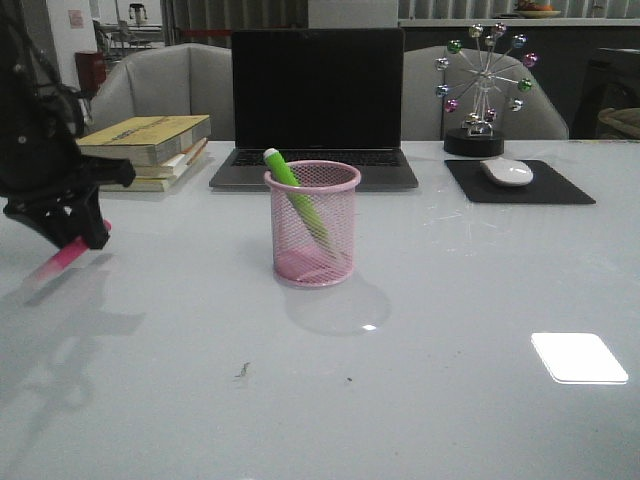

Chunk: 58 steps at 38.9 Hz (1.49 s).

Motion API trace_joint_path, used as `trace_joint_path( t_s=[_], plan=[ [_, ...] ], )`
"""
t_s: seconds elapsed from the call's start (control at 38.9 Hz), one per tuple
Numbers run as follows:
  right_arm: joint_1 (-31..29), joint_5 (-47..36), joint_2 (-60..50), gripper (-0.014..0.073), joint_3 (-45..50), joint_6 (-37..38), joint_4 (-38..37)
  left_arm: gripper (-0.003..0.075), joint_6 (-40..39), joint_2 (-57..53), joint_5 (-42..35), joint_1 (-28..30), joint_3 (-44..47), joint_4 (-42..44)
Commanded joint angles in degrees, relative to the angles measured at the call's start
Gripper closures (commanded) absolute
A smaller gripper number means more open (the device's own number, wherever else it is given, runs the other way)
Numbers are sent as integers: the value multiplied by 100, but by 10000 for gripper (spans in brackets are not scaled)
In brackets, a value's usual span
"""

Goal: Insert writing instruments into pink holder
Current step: 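Lift the pink marker upright and carry it above the holder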

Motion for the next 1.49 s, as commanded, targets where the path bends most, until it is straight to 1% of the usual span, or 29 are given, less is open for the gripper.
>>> trace_joint_path(
  t_s=[0.0, 0.1, 0.26, 0.51, 0.64, 0.77, 0.87, 1.08, 1.23, 1.31, 1.46],
  plan=[
    [-26, -459, 36, 217, -137, -13, -23, 623, -1, -540, -211, -47, -511, -236],
    [-26, -459, 36, 217, -137, -13, -23, 623, -1, -686, -351, -113, -778, -249],
    [-26, -459, 36, 217, -137, -13, -23, 623, 146, -911, -823, -350, -967, -283],
    [-26, -459, 36, 217, -137, -13, -23, 623, 474, -1317, -1912, -1085, -967, -283],
    [-26, -459, 36, 217, -137, -13, -23, 623, 474, -1401, -2717, -1514, -967, -283],
    [-26, -459, 36, 217, -137, -13, -23, 623, 485, -1401, -3309, -1930, -967, -283],
    [-26, -459, 36, 217, -137, -13, -23, 623, 485, -1401, -3984, -2230, -934, -283],
    [-26, -459, 36, 217, -137, -13, -23, 623, 474, -1391, -4719, -2487, -934, -283],
    [-26, -459, 36, 217, -137, -13, -23, 623, 426, -1391, -5498, -2605, -588, -472],
    [-26, -459, 36, 217, -137, -13, -23, 622, 418, -1391, -5722, -2645, -306, -630],
    [-26, -463, 36, 217, -137, -13, -23, 622, 418, -1391, -6134, -2816, 263, -630]
  ],
)
